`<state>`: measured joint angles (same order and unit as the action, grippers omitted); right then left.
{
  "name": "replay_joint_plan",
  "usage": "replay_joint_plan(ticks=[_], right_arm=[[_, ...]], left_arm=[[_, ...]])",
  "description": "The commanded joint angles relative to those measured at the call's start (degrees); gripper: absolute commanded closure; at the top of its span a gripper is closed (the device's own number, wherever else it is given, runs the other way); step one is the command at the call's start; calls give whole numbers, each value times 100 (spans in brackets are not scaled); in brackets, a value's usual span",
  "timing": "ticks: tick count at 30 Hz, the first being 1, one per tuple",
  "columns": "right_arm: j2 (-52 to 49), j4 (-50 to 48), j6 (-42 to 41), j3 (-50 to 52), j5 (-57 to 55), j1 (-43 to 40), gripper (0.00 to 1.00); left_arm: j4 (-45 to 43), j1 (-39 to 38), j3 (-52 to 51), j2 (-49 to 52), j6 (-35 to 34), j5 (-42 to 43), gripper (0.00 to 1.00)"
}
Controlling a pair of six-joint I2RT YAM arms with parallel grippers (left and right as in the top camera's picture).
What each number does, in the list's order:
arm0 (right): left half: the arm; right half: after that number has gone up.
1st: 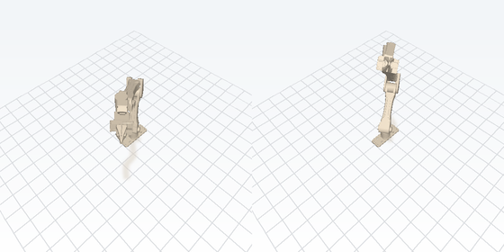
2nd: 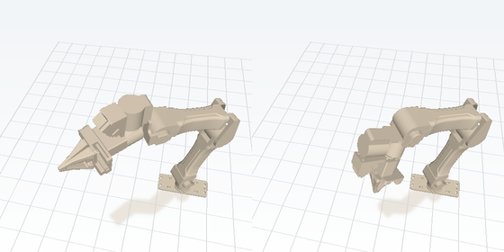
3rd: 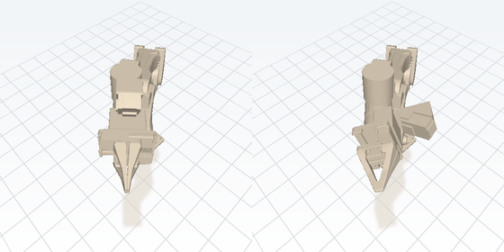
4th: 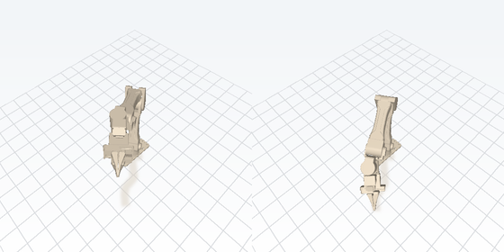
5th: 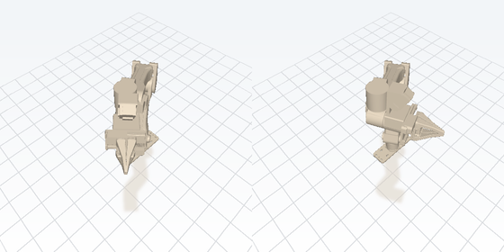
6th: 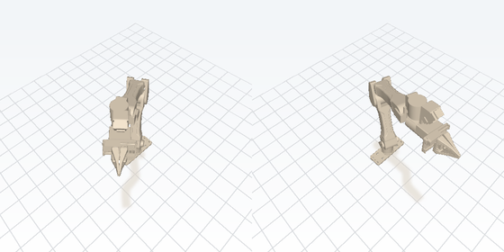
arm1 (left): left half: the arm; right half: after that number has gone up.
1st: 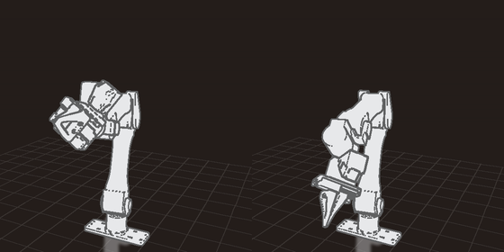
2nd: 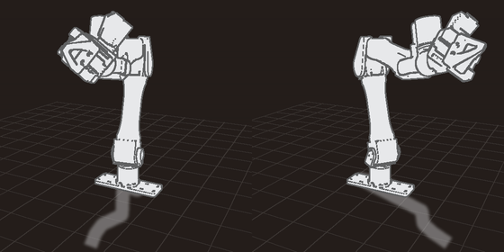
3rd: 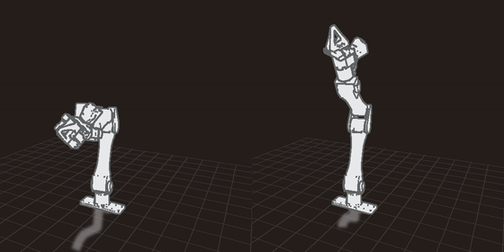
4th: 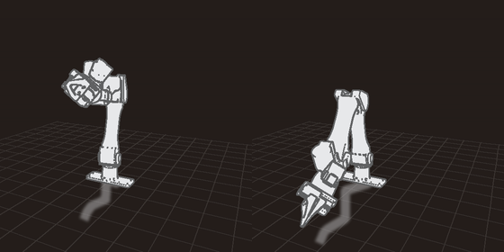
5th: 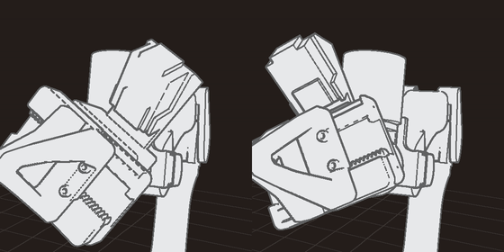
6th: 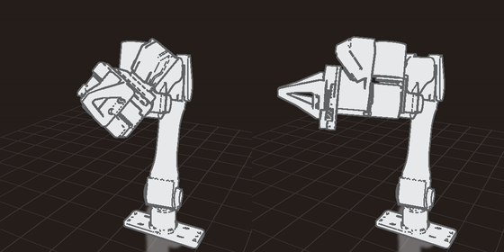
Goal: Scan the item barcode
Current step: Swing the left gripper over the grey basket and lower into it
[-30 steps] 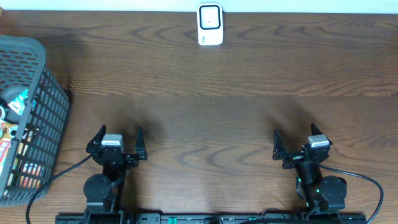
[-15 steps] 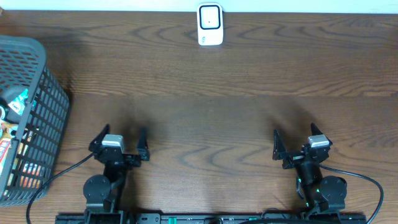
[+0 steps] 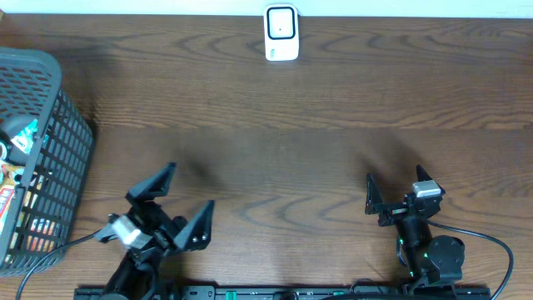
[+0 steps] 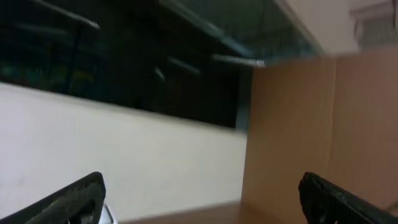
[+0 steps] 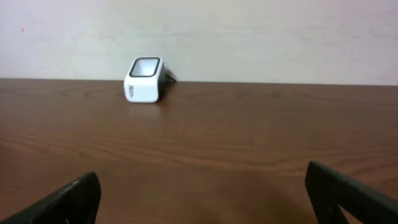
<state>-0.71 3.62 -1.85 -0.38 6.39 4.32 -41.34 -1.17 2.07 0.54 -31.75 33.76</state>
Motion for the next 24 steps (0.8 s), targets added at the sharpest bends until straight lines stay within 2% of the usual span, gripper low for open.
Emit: replay_joint_plan(ticks=[1, 5, 7, 10, 13, 16, 18, 20, 22, 24], right_arm=[[22, 24, 83, 2, -4, 28, 1], [22, 24, 83, 2, -4, 28, 1], [22, 24, 83, 2, -4, 28, 1], [22, 24, 83, 2, -4, 28, 1], [22, 24, 83, 2, -4, 28, 1], [22, 24, 83, 2, -4, 28, 1], [22, 24, 83, 2, -4, 28, 1], [22, 24, 83, 2, -4, 28, 1], [22, 24, 83, 2, -4, 28, 1], [22, 24, 83, 2, -4, 28, 1]], left_arm=[[-24, 13, 575, 76, -400, -841, 3], [361, 13, 1558, 660, 262, -916, 2], [1034, 13, 2291, 1106, 546, -916, 2], [2765, 13, 3823, 2092, 1078, -713, 2], [5095, 13, 5648, 3362, 1757, -636, 3], [7632, 13, 7740, 4872, 2717, -636, 2], [8891, 13, 8944, 5729, 3274, -634, 2], [9753, 13, 9962, 6478, 3956, -669, 2], [10367, 13, 10708, 7012, 4317, -1040, 3], [10574, 15, 11125, 7322, 4498, -1534, 2]])
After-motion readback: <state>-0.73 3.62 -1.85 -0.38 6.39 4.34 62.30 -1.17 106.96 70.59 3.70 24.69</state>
